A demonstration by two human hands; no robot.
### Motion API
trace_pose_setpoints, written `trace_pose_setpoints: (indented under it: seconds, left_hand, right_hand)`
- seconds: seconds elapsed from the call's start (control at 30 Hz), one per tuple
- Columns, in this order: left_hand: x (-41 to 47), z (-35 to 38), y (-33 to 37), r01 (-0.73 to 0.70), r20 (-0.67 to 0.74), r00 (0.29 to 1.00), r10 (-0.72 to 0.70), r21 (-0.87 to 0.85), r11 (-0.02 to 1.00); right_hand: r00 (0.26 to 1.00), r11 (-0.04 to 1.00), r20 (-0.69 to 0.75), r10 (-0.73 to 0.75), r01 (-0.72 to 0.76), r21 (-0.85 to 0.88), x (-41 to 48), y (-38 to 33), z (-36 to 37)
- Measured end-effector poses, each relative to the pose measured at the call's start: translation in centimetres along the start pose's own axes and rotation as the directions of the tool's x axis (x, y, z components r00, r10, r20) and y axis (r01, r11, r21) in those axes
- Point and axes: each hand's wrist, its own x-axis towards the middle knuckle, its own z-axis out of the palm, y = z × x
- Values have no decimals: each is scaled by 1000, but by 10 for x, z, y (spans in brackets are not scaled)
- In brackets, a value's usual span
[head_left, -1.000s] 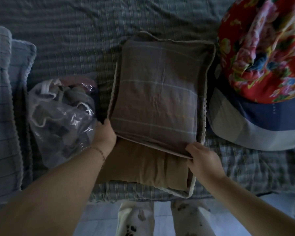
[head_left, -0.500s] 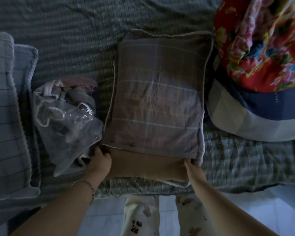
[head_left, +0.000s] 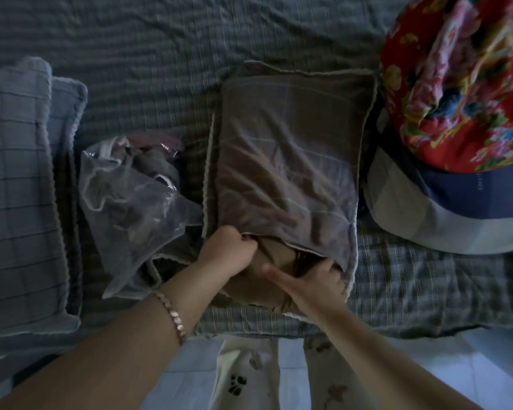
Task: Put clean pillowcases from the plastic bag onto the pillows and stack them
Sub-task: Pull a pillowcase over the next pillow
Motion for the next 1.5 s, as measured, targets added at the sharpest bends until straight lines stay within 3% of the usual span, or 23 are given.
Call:
trace_pose_setpoints:
  seconds: [0.1,0.27,0.37,0.57,0.67,0.73,0.8,0.87,0.93,0.97,1.0,1.03,1.1,1.13,1.17,1.2,1.27,1.33,1.4,1.5]
  left_hand:
    - [1,0,25,-8,15,1000,10,-117,993]
    - [-1,2,38,2,57,998,9,-186,983]
    - [5,-2,41,26,73,997,-10,-227,974]
    - [10,11,47,12,90,996,-2,-105,994]
    - [13,16,39,-4,160,986,41,-226,974]
    - [9,14,26,-114,155,975,160,-270,956]
    - [5,12,2,-350,82,925,370,-188,918]
    - [7,13,-25,-582,17,813,583,71,810]
    - [21,16,-45,-570,158,820,549,291,768]
    - [33,22,-57,-613,198,784,589,396,683]
    - [43,28,-63,-622,162,766,622,434,652]
    - [42,33,-58,-563,119,821,558,329,758]
    - [38,34,-43,-461,-36,879,476,192,866]
    - [34,37,-39,-439,49,896,442,249,863]
    - [29,39,-35,-481,215,876,432,314,819]
    - [14,41,-29,-569,416,806,421,354,742]
    - [-10,46,-19,-742,680,620,392,346,574]
    - [-22,57,-17,-769,759,549,349,297,565]
    - [-35,64,-9,-724,796,501,339,171,669]
    - [-53,69,4,-728,720,447,532,-53,684]
  right_hand:
    - [999,994,20,-27,29,-103,5,-12,-19]
    - [982,989,153,-106,119,-82,11,-14,-36]
    - [972,979,216,-90,126,-161,10,-20,-39]
    - [999,968,39,1,9,-250,25,-25,-19]
    - [1000,988,4,23,-22,-151,32,-22,-16]
    - [1000,997,1,3,-3,-72,31,-22,-25]
    - [999,999,22,-30,31,-23,29,-23,-41]
    - [997,997,29,-70,70,10,27,-23,-64]
    - [995,993,-7,-102,102,58,23,-29,-88]
    - [994,991,-33,-101,104,87,20,-33,-100]
    - [994,990,-65,-91,98,105,17,-39,-110]
    - [992,989,-99,-76,87,117,15,-43,-119]
    - [987,989,-151,-57,77,128,13,-51,-133]
    - [985,987,-166,-56,80,143,11,-55,-137]
    - [984,984,-170,-59,85,155,8,-59,-138]
    - [985,984,-162,-64,90,155,6,-62,-136]
    - [988,987,-132,-80,97,130,3,-67,-131]
    - [991,983,-98,-92,107,152,-1,-74,-127]
    - [994,973,-63,-94,105,205,-2,-77,-121]
    - [994,965,-53,-92,102,242,6,-63,-100]
